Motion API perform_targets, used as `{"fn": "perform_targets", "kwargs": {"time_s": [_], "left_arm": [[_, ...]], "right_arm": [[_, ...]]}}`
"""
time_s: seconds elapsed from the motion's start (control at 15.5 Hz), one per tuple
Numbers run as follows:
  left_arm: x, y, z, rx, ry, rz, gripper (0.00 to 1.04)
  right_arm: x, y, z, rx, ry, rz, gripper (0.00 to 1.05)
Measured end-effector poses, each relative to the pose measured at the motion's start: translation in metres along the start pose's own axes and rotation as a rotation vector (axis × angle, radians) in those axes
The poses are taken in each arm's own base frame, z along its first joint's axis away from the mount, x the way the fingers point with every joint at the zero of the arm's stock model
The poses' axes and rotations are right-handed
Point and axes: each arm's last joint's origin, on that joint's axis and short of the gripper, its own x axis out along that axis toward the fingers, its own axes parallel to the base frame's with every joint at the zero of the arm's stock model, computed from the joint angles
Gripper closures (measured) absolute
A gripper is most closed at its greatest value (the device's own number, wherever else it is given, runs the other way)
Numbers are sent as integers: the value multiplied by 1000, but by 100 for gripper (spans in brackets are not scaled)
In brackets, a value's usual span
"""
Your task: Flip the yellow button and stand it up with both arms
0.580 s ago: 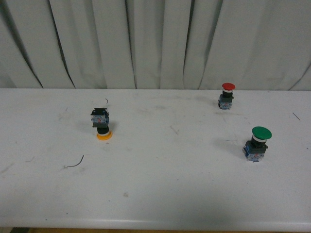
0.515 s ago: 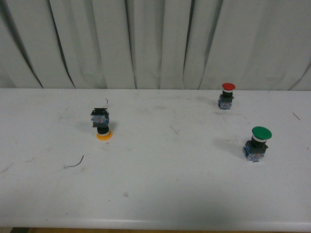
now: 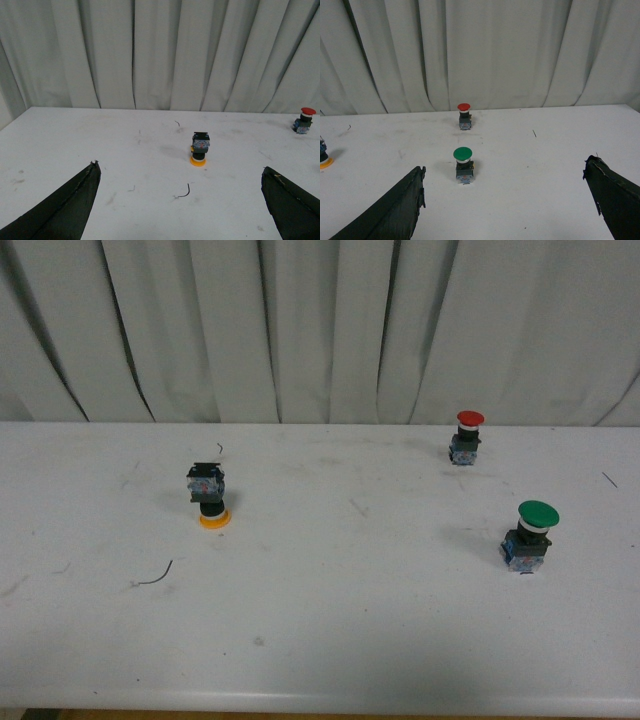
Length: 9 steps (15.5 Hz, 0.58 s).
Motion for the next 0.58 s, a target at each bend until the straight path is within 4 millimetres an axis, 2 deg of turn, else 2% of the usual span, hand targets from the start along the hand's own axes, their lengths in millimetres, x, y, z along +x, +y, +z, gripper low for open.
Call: {"fn": "perform_targets", "kwargs": {"time_s": [0.58], "left_arm": [[0,0,0,0,0,0,7]], "right_arm": [[0,0,0,0,0,0,6]]}}
